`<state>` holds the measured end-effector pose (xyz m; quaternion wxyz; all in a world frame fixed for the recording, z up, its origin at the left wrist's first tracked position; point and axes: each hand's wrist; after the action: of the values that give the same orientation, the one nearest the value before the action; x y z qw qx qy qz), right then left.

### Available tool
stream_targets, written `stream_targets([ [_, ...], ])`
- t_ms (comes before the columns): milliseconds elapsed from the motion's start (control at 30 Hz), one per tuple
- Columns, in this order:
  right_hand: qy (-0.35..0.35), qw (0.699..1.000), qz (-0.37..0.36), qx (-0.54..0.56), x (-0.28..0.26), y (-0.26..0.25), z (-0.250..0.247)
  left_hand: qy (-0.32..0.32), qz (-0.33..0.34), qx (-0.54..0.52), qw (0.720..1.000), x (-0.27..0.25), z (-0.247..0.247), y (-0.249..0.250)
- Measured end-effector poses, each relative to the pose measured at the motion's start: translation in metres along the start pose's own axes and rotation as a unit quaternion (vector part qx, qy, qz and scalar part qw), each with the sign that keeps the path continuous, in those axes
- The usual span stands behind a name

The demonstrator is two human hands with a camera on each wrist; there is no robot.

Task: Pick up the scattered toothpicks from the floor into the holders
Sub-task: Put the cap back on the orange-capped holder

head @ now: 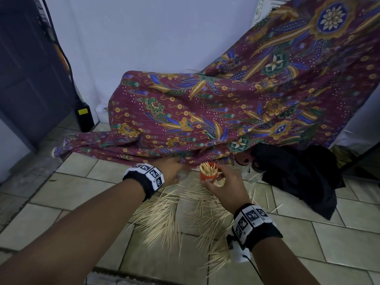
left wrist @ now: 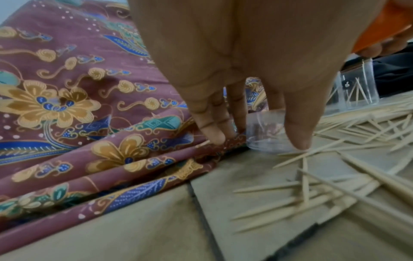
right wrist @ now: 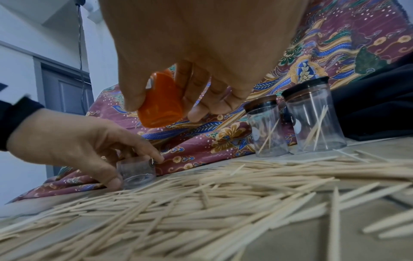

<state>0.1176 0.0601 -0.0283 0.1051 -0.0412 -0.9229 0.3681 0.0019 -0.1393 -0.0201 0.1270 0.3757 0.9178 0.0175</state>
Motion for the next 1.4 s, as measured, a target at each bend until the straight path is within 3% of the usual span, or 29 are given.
stream_targets([
  [200,0.025,0.999,0.008,0.021,-0.001,-0.011,0.004,0.102,-0.008,-0.168,0.98,0.0,-0.01,-0.009],
  [367,0.058,0.996,0.031,0.06,0.006,-0.021,0.007,0.219,-0.007,-0.339,0.915,-0.013,-0.046,-0.006],
  [500,0.074,0.992,0.032,0.092,0.008,-0.034,0.002,0.289,0.024,-0.407,0.866,-0.023,-0.07,0.006],
  [567,0.078,0.99,0.032,0.112,0.008,-0.041,-0.002,0.293,0.05,-0.425,0.855,-0.025,-0.078,0.011],
  [733,0.086,0.988,0.021,0.127,0.008,-0.045,-0.01,0.269,0.101,-0.423,0.859,-0.024,-0.087,0.025],
  [867,0.096,0.987,0.028,0.122,0.009,-0.043,-0.02,0.243,0.088,-0.46,0.85,-0.017,-0.085,0.037],
  [1000,0.098,0.986,0.025,0.136,0.011,-0.035,-0.03,0.263,0.079,-0.426,0.862,-0.01,-0.087,0.047],
  [1167,0.098,0.983,0.023,0.151,0.016,-0.025,-0.044,0.285,0.055,-0.426,0.857,-0.001,-0.094,0.058],
  [1400,0.079,0.982,-0.007,0.171,0.022,-0.019,-0.058,0.214,0.036,-0.392,0.894,0.019,-0.099,0.069],
])
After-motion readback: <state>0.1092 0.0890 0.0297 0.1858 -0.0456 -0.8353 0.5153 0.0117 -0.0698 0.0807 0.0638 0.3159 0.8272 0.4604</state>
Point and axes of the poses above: each hand's wrist, its own x-axis towards the middle knuckle, its own z-axis out of the palm, y = z × x, and after that the axes turned 3 degrees about -x, right-handed
